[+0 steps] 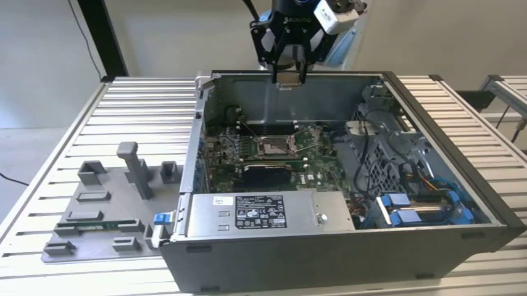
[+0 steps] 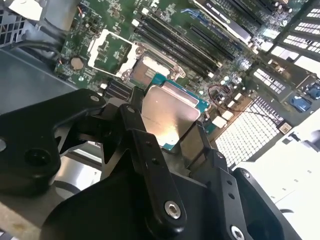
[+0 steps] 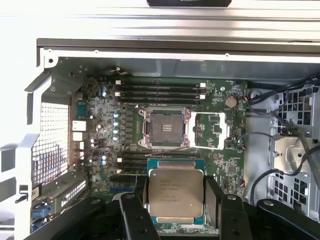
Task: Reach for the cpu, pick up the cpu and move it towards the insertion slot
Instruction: 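Pick up the cpu and move it towards the insertion slot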
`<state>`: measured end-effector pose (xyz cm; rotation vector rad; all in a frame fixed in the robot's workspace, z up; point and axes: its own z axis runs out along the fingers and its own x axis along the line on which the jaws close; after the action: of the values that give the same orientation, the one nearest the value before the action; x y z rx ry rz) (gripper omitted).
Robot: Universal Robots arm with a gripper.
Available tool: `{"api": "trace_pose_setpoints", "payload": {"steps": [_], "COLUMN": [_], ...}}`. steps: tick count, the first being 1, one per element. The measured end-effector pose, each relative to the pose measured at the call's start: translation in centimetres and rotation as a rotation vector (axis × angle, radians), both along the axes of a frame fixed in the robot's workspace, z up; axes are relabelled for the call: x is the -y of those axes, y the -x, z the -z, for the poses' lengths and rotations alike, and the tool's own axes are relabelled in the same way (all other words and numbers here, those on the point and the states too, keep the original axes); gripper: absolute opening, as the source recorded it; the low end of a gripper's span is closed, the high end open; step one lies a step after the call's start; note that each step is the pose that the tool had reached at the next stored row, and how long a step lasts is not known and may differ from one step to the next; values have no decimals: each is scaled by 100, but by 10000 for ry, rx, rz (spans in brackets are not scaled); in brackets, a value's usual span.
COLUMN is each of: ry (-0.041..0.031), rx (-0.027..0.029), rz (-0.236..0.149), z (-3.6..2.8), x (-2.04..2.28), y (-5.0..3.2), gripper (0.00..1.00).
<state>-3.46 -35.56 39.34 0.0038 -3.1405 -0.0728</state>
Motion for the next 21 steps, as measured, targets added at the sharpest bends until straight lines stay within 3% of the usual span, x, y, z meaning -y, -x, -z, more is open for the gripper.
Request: {"api": "trace_pose_setpoints", "payload": {"steps": [5,14,21], "ry": [-1,0,-17], "rx": [1,0,3], "rz": [9,23,23], "z": [6,21,47], "x": [-20,-153,-164], "y": [0,0,-7], "gripper": [0,0,0]}}
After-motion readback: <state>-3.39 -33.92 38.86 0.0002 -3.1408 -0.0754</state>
